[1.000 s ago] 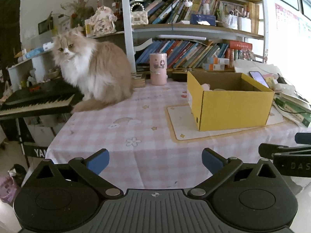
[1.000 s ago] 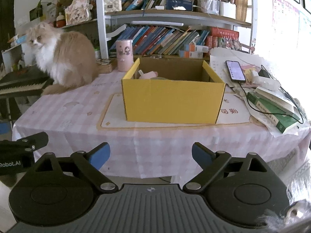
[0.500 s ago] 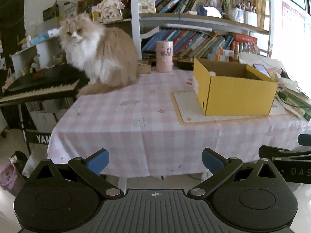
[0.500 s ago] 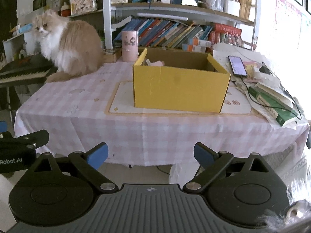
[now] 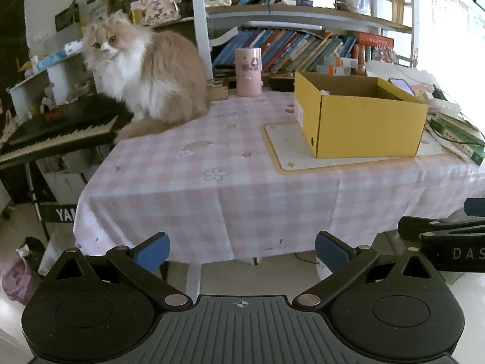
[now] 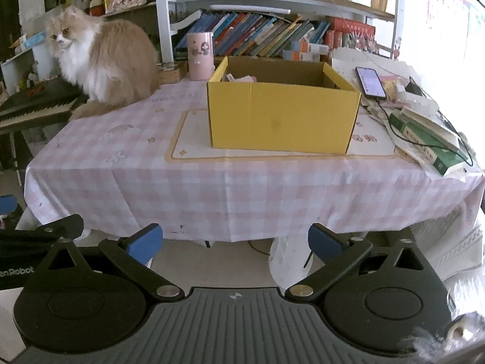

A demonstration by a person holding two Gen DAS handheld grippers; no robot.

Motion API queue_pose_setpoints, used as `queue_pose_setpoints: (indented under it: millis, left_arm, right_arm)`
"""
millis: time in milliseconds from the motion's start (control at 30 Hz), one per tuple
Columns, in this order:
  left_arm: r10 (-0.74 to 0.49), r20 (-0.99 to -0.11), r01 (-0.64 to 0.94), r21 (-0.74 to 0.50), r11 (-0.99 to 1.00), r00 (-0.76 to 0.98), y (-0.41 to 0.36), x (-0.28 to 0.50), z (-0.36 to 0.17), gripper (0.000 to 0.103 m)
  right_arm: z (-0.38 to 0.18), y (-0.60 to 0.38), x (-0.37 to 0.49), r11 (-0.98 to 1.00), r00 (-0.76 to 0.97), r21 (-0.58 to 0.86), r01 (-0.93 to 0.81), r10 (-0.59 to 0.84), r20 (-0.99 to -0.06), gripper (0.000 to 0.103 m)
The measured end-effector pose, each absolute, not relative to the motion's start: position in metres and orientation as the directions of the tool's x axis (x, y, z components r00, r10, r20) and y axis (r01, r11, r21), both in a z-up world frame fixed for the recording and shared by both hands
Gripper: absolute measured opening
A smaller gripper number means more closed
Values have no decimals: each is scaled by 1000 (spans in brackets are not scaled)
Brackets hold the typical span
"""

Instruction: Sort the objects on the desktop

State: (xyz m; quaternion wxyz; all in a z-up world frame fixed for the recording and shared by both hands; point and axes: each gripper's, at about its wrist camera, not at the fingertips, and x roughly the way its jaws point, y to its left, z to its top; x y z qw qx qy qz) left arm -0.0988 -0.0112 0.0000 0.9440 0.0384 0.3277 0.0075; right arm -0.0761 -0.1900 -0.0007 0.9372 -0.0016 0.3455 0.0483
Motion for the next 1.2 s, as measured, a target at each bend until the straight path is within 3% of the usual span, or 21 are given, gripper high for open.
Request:
queue_pose_setpoints:
  millis: [1200]
  left_arm:
    - [34,-626,9,66,998,779,-6,-100,1,103]
  right_arm:
    - [2,-184,-82,995,753,18,-100,87,-652,103]
